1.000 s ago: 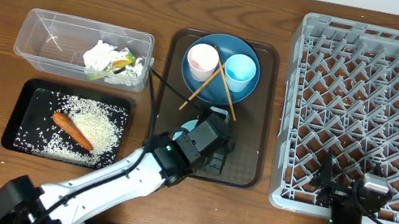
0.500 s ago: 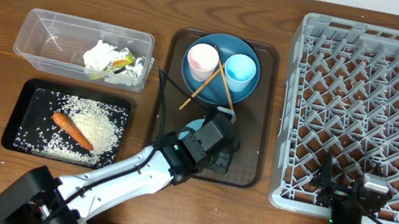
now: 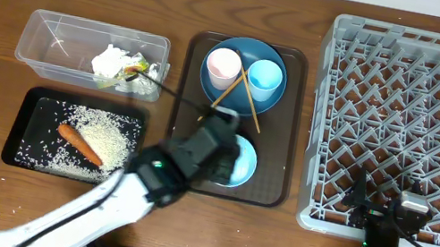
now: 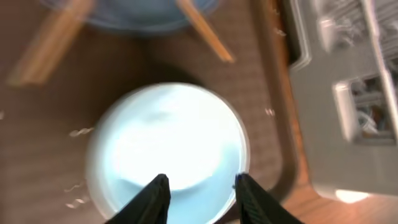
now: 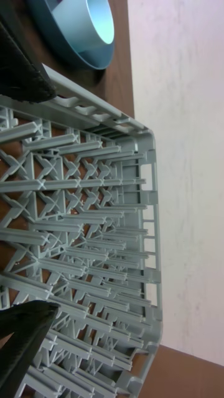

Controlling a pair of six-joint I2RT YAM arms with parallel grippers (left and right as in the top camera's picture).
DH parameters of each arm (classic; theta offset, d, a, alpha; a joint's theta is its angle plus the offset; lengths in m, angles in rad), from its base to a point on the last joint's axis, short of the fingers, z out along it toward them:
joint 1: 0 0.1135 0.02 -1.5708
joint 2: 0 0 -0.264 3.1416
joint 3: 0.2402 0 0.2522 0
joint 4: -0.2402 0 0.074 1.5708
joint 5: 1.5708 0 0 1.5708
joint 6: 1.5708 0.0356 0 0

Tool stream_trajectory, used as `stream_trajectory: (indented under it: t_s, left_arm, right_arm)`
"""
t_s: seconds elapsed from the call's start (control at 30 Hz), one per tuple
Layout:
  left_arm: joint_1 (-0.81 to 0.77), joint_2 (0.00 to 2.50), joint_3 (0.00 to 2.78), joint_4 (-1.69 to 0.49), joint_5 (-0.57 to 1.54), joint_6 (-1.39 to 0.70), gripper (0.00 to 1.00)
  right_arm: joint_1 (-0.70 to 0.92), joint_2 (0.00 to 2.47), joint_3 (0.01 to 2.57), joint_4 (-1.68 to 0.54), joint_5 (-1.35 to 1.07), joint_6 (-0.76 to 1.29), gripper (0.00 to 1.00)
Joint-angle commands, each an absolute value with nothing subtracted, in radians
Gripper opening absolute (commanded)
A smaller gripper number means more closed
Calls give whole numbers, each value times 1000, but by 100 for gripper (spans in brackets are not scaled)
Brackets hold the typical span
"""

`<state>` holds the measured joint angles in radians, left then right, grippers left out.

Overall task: Sort waste into correct bins and load items into the dishwasher rack
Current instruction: 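Lower the bowl onto the brown tray and open the left gripper, then withdraw the left gripper back over the black tray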

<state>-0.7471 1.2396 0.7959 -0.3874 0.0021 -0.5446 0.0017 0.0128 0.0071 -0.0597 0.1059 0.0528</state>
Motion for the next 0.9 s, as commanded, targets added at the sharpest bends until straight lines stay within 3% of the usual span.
stream_trajectory:
  t_s: [0.0, 0.2, 0.33, 0.5, 0.63, 0.77, 0.87]
  left_arm:
    - [-656, 1147, 811, -494, -89, -524, 36]
    - [-455, 1111, 811, -760, -209, -529, 36]
    - [-301, 1116, 809, -878, -226, -592, 20]
    - [-107, 1109, 809, -945, -225, -693, 19]
    - [34, 1109, 806, -970, -226, -720, 30]
    - [183, 1109, 792, -982, -226, -720, 50]
    - [295, 1109, 777, -982, -225, -720, 53]
  right_arm:
    - [16, 15, 5, -63, 112, 67, 99]
    - [16, 15, 5, -63, 112, 67, 99]
    - [16, 15, 5, -63, 112, 67, 99]
    - [16, 15, 5, -63, 112, 67, 99]
    - [16, 15, 5, -63, 112, 67, 99]
    - [16, 15, 5, -63, 112, 67, 99]
    - [16, 15, 5, -63, 112, 67, 99]
